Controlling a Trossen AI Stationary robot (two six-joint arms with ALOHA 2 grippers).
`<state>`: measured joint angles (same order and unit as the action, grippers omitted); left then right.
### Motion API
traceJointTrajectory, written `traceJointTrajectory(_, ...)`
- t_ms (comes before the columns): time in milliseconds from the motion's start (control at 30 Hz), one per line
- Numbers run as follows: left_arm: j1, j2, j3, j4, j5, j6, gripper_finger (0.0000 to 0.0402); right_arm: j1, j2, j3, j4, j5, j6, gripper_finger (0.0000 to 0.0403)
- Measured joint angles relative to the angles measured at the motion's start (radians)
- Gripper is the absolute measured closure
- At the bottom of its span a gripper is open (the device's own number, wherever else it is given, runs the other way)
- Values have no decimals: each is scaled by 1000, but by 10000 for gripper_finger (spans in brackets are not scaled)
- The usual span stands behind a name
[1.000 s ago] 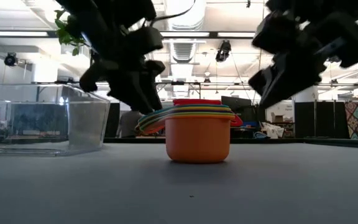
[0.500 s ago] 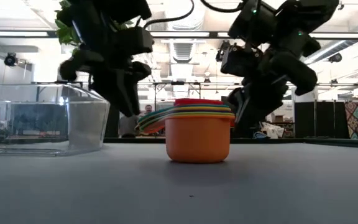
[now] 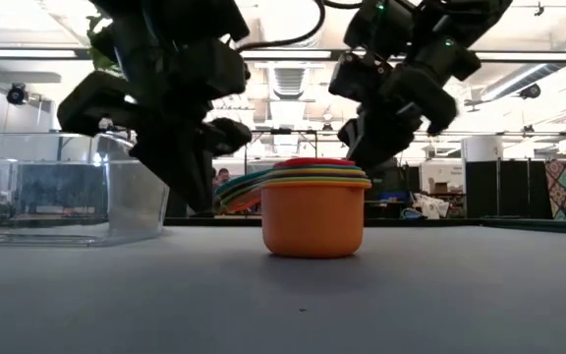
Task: Nest measuring cups in basket
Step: Put the stacked colored measuring cups into the transparent bin
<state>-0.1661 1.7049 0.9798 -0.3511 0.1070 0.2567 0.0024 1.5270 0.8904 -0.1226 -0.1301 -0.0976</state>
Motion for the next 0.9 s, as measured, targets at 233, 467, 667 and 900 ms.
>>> traceJointTrajectory(233,5,47,0,37,1,11,394,-5,64,72,-27,0,-26,394)
traceJointTrajectory(467,4,48,0,35,1,18,398,-6,2,152,-208,107,4,394)
traceJointTrajectory(667,10,46,0,35,0,28,398,-5,-37,93,-216,104,78,394)
traceJointTrajectory(900,23,45,0,45,-18,52,398,-8,-31,13,-148,104,145,394)
